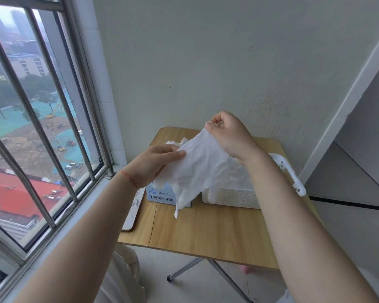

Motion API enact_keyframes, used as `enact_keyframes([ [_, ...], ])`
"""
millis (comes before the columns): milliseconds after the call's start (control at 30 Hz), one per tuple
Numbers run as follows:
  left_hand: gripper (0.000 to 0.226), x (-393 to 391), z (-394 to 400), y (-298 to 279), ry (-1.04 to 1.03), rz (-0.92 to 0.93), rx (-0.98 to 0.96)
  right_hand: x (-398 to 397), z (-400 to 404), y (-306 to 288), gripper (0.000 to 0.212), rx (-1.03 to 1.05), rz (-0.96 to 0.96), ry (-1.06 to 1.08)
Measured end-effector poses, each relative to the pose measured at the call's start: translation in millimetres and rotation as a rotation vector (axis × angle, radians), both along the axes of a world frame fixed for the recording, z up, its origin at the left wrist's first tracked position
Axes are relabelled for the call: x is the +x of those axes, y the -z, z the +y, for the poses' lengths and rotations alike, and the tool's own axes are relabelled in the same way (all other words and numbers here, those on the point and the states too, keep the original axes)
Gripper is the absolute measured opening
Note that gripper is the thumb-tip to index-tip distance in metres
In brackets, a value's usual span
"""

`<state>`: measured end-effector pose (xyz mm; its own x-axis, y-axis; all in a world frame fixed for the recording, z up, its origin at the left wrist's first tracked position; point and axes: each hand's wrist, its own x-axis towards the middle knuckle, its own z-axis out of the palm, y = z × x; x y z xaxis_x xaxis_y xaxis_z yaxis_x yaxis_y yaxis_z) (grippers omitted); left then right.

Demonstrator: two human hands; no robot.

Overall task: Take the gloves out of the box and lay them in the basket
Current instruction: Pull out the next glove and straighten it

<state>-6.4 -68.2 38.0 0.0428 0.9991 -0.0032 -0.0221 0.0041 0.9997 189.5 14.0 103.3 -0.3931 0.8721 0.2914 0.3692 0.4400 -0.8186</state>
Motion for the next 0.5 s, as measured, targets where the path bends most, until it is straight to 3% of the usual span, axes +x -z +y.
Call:
enact_keyframes([
  [100, 0.02, -5, 1, 4, -0.037, 0.02, 0.008, 2, 2, 0, 0.019, 0.038, -0.069, -0.006],
  [267, 0.033, -8, 3, 13, -0.074, 0.058, 0.022, 0, 5, 4, 0.019, 0.043, -0.123, 0.009],
  [433, 0.037, -13, -1, 20, 0.071, 0.268, -0.083, -4, 5, 6, 0.019, 0.088, -0.117, 0.049],
  [500, 0.032, -18, -3, 21, 0.031, 0.204, -0.095, -3, 8, 7, 0.019, 0.087, -0.118, 0.083],
])
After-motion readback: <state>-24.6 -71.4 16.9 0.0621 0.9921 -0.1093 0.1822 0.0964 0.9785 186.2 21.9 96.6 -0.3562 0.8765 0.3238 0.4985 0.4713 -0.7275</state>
